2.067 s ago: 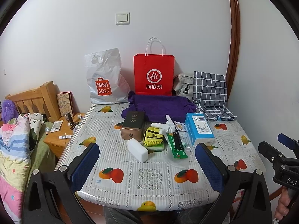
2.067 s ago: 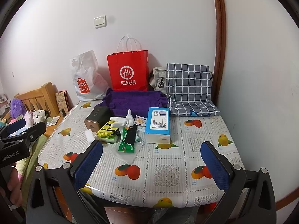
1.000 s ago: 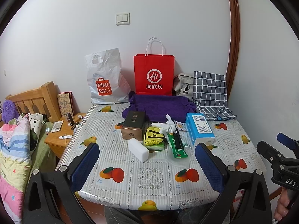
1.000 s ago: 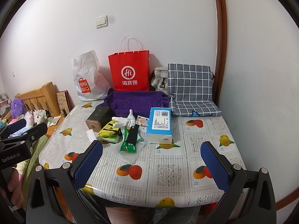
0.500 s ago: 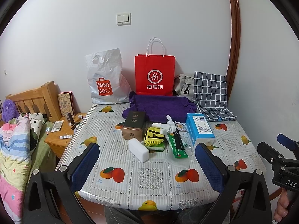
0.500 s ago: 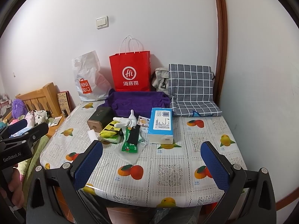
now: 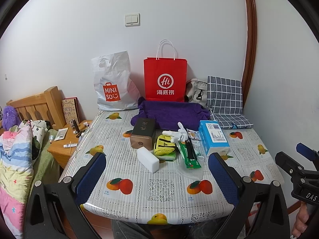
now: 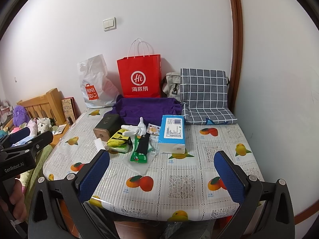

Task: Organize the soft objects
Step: 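Close the left tool on the white foam block while the right tool reaches the black watch strap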

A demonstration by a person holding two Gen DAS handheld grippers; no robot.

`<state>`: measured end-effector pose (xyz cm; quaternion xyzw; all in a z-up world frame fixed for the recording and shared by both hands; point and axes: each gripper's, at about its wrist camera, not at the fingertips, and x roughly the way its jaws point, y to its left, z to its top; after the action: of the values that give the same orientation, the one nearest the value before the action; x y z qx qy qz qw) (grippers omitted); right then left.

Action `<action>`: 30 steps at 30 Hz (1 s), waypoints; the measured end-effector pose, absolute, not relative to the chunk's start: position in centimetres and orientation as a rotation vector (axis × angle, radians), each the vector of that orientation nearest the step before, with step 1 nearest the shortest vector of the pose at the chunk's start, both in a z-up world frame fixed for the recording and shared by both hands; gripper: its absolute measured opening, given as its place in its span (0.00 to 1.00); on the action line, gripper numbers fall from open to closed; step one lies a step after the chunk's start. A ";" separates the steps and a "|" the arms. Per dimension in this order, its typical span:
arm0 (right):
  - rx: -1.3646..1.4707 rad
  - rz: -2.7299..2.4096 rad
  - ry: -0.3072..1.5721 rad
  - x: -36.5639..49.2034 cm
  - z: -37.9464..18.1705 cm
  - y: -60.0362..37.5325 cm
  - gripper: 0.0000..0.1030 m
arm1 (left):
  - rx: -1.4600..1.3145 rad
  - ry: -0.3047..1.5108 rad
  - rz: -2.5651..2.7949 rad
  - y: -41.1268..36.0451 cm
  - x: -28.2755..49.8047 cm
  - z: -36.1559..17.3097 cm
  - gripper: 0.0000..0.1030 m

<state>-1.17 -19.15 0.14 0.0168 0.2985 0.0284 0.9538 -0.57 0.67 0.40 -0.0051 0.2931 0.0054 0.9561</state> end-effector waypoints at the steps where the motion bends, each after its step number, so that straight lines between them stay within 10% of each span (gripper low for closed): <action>1: 0.034 0.059 0.605 -1.2 0.2 -19.1 1.00 | -0.010 0.595 0.012 0.7 -0.6 0.4 1.00; 30: 0.042 0.138 0.719 7.1 -10.1 -18.9 1.00 | -0.067 0.854 0.077 4.7 10.7 -11.5 1.00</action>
<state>7.06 -18.87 -10.13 0.0205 0.3516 0.0675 0.9335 10.70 4.75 -11.55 -0.0323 0.4140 0.0374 0.9089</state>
